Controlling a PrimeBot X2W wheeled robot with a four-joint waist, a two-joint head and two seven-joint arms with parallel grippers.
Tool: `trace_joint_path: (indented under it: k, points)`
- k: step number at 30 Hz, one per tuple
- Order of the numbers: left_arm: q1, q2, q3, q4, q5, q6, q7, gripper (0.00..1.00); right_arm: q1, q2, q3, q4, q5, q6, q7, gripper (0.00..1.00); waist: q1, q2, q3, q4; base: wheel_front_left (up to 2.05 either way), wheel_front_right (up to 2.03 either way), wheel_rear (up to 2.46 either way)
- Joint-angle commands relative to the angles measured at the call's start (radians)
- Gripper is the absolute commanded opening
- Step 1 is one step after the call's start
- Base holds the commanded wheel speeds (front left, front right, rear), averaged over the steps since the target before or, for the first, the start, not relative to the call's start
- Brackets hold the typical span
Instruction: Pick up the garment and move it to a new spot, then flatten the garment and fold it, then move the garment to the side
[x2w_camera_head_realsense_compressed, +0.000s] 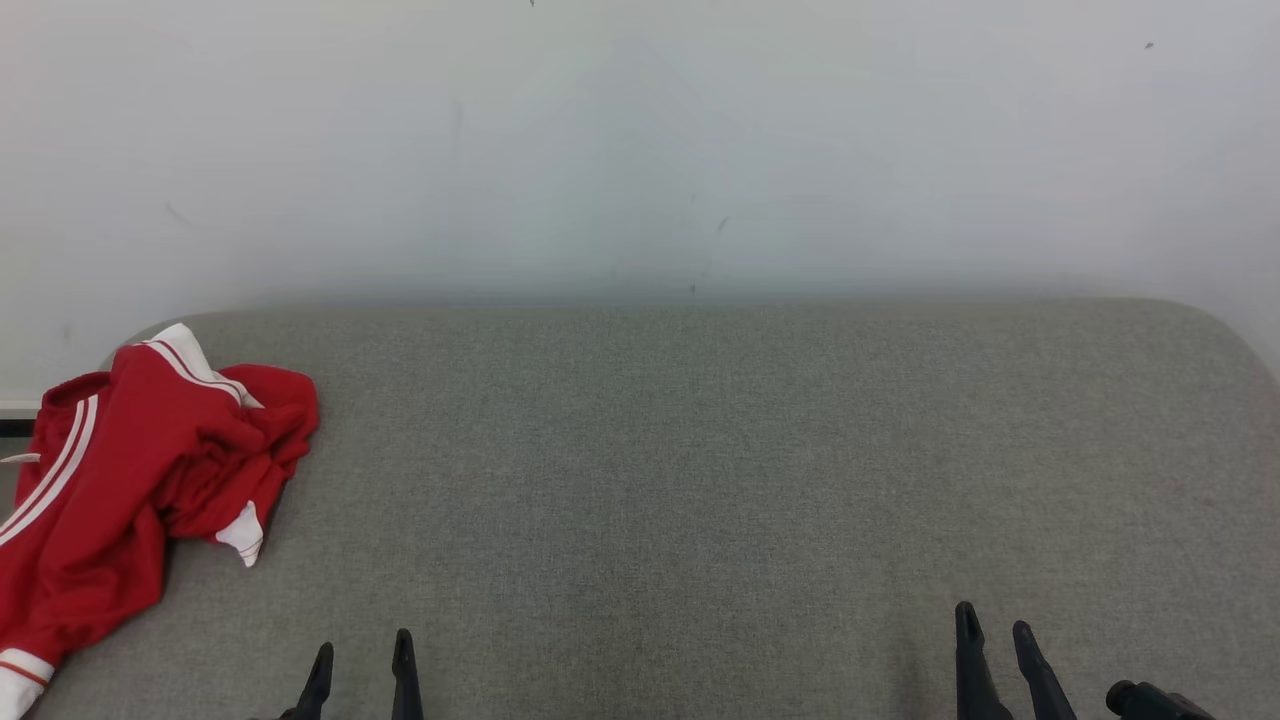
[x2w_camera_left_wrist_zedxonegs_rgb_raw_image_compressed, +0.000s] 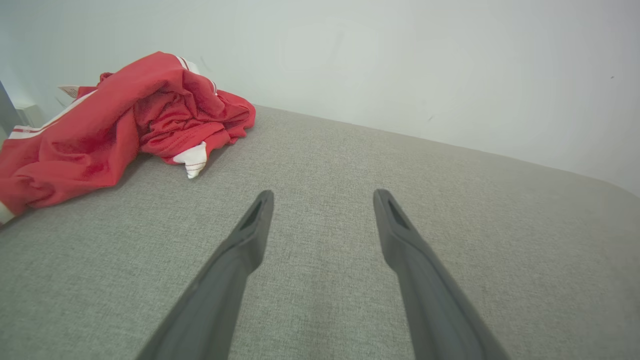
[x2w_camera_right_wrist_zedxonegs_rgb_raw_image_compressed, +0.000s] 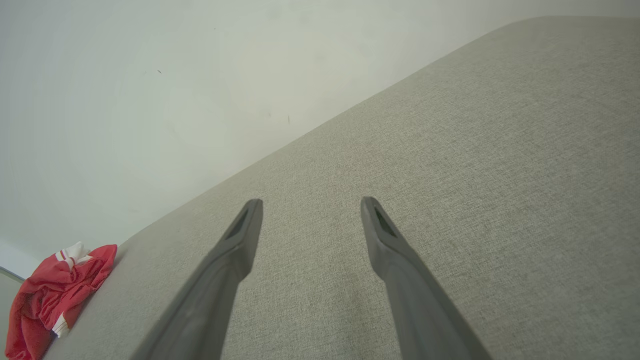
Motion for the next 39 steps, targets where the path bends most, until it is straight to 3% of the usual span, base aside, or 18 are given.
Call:
trace_joint_path:
  k: [1, 11, 39]
  points:
    - [0.009, 0.007, -0.007, -0.003, 0.03, 0.002, -0.011, 1.0, 0.006, -0.004, 0.001, -0.005, -0.028, 0.006, -0.01, 1.0, 0.0, 0.0, -0.002, -0.001, 0.0, 0.0, 0.0]
    - [0.026, 0.004, -0.018, 0.006, 0.104, 0.008, -0.035, 1.0, 0.025, -0.004, 0.003, -0.013, -0.115, 0.007, -0.029, 1.0, 0.0, 0.0, -0.017, 0.0, 0.0, 0.0, 0.0]
    - [0.029, -0.025, -0.001, 0.041, 0.18, -0.002, -0.081, 1.0, 0.053, -0.005, 0.021, -0.043, -0.278, 0.008, -0.041, 1.0, 0.0, 0.0, -0.031, 0.005, 0.0, 0.0, 0.0]
